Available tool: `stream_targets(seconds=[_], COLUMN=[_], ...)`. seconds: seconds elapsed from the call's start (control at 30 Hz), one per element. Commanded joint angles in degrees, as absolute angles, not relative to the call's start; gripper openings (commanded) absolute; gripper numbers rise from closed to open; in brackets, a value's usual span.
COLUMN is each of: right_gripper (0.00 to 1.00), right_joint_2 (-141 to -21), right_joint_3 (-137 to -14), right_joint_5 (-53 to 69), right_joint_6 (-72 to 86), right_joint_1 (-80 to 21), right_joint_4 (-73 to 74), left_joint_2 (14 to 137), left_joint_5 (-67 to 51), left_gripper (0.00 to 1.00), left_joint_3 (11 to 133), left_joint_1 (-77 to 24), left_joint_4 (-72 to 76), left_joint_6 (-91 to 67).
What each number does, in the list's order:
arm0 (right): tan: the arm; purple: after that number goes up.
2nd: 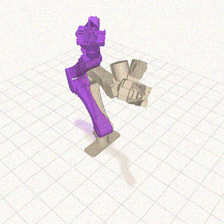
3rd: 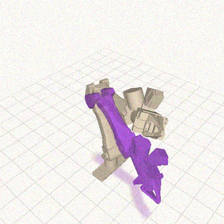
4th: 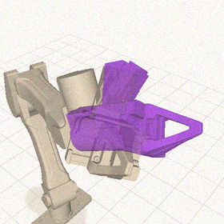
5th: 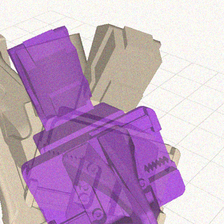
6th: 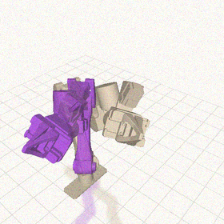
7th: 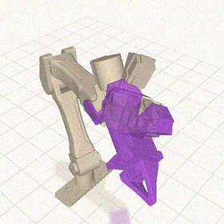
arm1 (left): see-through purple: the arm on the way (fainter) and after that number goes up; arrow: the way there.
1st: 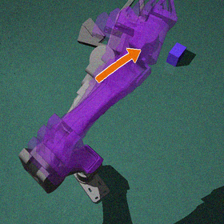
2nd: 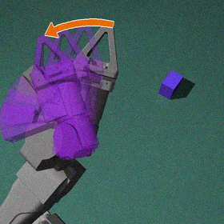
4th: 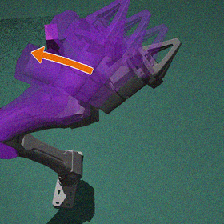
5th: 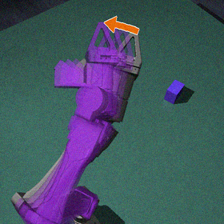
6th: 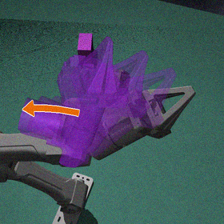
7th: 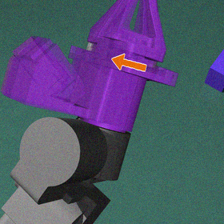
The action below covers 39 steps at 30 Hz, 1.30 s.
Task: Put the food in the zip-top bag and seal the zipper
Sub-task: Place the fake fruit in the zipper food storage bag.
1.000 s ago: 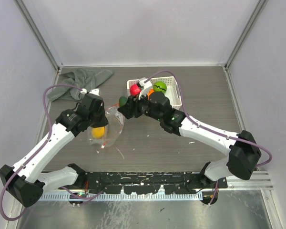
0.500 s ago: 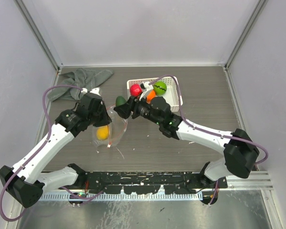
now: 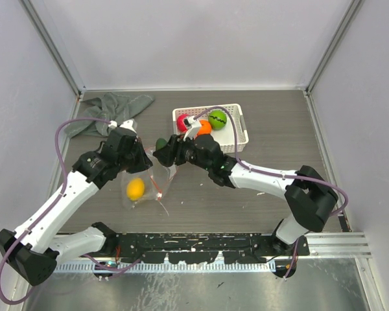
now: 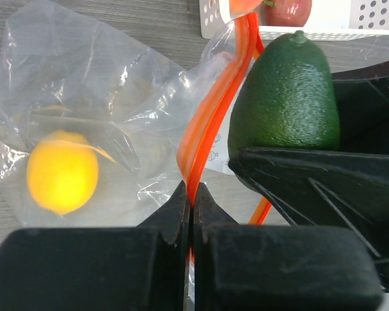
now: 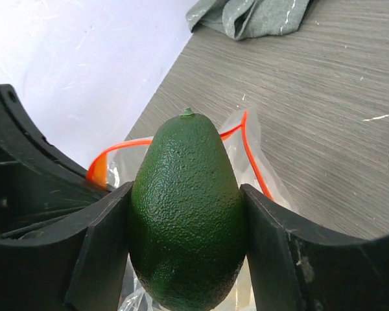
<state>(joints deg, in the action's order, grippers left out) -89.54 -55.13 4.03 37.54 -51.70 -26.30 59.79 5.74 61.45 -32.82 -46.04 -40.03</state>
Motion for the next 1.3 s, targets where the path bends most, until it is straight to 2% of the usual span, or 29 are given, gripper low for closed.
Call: stream_targets(seconds=[0.0,0.17,0.37,0.57,0.7,1.27], right_gripper=[0.39,0.49,0.67,0.77,0.8,0.81], right_joint_2=[-89.79,-90.34,-89.92,-89.18,-88.29,-82.71], right_joint_3=[-55.95,-56.17,-55.96,-55.9,-55.55,-60.38], right_joint_5=[3.08,5.09,6.65,7.45,7.54,8.44], right_joint_6=[37.13,35.78,34.5,33.13,32.59,21.87], right_joint_1=[-52.12,-52.12,-52.2,-52.34,-52.38,-52.09], right_joint_4=[-27.45,-26.59,-26.39,-26.1,-25.86,-14.97], left_joint_2=[58.19,58.27,58.48,58.56,58.45,57.71], left_joint_5=[5.54,5.98,6.17,6.37,6.82,11.15], left_gripper=[0.0,0.0,0.0,0.0,0.0,0.0], left_joint_3=[61.35,61.0,60.82,60.68,60.55,61.02], left_joint_1=[-32.52,-32.52,-32.52,-32.52,-32.52,-32.52], left_joint_4=[-42.81,-42.62,-42.32,-42.28,-42.52,-45.02], left_joint_6=[-40.6,-40.82,-41.07,-41.05,-40.92,-38.77])
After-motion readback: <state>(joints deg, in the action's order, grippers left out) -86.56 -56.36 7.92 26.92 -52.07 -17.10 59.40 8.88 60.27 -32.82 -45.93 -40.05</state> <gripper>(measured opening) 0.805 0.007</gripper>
